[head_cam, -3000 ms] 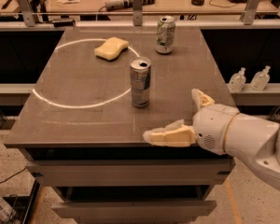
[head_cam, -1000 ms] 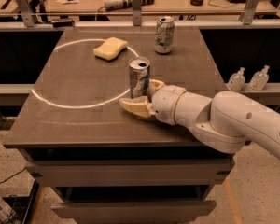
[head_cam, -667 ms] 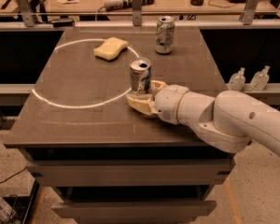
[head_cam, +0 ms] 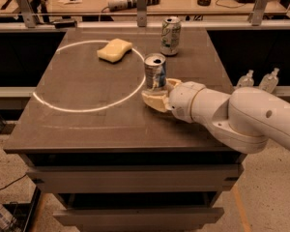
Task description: Move redbull can near 7up can
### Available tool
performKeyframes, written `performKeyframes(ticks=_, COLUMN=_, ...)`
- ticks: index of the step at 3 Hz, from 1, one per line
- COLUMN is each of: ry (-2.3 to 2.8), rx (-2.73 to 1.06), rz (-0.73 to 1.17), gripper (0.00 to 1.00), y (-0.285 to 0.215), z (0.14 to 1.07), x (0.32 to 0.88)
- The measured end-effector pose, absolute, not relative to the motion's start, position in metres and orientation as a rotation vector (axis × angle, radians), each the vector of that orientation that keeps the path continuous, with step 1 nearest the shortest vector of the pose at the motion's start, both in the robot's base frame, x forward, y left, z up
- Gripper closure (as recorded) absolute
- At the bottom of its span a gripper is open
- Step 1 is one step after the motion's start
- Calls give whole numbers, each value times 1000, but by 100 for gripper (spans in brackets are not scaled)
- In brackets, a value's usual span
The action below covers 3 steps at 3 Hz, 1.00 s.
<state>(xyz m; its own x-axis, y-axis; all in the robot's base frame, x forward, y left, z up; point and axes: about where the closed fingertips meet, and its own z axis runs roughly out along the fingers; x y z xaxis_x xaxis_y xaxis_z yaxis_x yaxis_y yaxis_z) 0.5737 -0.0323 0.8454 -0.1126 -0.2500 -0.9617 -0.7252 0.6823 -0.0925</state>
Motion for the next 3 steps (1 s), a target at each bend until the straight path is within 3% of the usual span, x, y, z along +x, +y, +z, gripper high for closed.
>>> performKeyframes(ticks=3, ry=1796, rx=-661, rz=236, gripper=100, y=-89, z=833, x=643)
